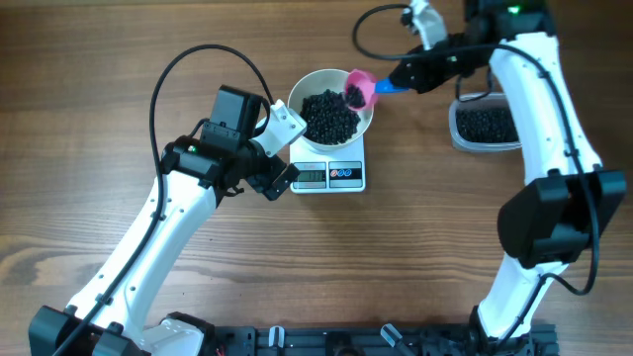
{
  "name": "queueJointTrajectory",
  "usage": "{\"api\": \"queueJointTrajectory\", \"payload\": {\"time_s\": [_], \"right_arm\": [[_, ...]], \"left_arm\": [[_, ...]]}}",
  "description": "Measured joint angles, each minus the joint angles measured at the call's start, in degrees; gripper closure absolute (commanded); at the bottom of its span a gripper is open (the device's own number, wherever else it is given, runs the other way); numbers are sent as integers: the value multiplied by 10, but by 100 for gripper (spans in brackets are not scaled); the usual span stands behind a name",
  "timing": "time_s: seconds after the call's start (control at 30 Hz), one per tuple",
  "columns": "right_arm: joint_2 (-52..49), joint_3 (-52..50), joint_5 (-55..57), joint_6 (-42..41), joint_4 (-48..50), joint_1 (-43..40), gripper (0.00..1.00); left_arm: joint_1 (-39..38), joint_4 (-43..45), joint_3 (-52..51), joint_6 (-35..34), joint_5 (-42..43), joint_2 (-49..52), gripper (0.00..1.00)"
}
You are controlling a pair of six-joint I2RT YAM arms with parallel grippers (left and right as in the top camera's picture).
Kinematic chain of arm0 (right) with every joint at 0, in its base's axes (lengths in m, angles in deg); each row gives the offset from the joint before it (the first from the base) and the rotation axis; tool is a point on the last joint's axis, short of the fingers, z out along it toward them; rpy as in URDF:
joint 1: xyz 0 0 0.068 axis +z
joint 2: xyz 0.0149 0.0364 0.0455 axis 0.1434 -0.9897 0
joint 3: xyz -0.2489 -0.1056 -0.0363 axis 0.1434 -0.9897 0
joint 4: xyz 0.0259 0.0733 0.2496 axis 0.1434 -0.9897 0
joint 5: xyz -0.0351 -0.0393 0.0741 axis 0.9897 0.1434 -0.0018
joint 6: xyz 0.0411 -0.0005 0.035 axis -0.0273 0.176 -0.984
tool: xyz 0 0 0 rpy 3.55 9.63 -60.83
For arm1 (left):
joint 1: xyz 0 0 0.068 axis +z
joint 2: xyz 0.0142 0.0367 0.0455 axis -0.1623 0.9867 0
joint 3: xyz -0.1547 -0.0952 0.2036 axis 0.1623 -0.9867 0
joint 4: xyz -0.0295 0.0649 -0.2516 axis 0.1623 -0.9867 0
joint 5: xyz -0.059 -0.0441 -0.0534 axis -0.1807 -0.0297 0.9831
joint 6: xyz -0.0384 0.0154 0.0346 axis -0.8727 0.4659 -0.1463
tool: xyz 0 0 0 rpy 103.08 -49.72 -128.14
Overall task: Scoop item into bowl and weigh 150g on scale
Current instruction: 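Carry the filled scoop left over the white bowl, then tip the scoop to pour beans into the white bowl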
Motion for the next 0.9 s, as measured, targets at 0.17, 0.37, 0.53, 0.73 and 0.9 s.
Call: {"api": "queueJointTrajectory", "payload": {"time_s": [0.17, 0.37, 0.53, 0.73, 0.9], "right_arm": [[17, 0, 40, -3, 9, 20, 96], [40, 0, 134, -3, 58, 49, 96], [54, 0, 250, 23, 77, 135, 96], [56, 0, 318, 54, 73, 169, 96], [56, 0, 370, 77, 73, 181, 96]], "left_arm": [[0, 0, 0, 0, 0, 0, 0], [0, 0, 0, 0, 0, 0, 0], [0, 0, 0, 0, 0, 0, 0], [0, 0, 0, 0, 0, 0, 0], [0, 0, 0, 0, 0, 0, 0]]}}
